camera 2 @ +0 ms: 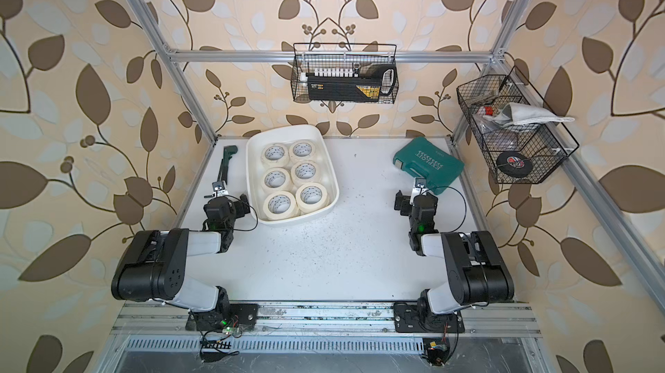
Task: Take out the art tape in the storage box
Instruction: Move the storage box to the center of the board.
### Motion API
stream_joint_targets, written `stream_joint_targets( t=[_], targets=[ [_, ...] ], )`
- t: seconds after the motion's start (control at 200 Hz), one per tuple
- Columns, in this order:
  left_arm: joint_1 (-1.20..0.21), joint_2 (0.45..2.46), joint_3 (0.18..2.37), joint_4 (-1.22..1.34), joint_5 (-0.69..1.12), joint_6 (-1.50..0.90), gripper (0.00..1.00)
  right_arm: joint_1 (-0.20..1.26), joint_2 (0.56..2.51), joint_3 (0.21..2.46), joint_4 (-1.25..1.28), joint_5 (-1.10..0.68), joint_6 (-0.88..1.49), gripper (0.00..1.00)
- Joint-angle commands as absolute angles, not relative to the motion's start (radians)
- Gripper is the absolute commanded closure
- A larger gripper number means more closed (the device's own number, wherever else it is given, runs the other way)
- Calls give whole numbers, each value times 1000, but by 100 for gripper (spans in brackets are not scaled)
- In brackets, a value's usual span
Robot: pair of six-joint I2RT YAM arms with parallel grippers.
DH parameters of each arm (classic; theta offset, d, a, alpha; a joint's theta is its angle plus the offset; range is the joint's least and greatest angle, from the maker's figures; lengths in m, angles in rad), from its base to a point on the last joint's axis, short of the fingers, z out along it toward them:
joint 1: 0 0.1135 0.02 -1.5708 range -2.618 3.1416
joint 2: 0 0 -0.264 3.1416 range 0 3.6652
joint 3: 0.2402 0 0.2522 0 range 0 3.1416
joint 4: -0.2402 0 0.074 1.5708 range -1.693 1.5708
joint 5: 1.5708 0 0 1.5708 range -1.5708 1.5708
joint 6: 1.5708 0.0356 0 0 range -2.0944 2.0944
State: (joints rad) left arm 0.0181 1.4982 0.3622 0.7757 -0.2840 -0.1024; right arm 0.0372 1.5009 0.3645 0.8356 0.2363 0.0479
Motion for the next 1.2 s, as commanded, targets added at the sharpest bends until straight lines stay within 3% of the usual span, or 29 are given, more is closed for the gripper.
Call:
stream_joint_targets(
  t=[0.0,0.55,0.66,0.75,0.885,1.015,1.085,1.195],
  targets=[
    [12,1494,359,793,-276,-97,1,39,1503,353,851,248,51,1],
    [21,1483,358,790,-265,-99,1,40,1500,349,856,249,51,1],
    [17,1368,457,525,-283,-115,1,39,1492,354,854,272,55,1],
    [-11,1313,547,350,-349,-124,1,46,1432,402,716,314,64,1],
    [-47,1220,619,214,-375,-175,1,57,1345,585,310,355,127,1],
    [-51,1140,737,-27,-376,-440,1,97,1260,659,172,327,259,1],
    [-51,1123,801,-125,-291,-509,1,98,1246,772,-19,247,426,1],
    [-40,1131,911,-278,-189,-589,1,120,1314,947,-196,-63,513,1]
  ],
)
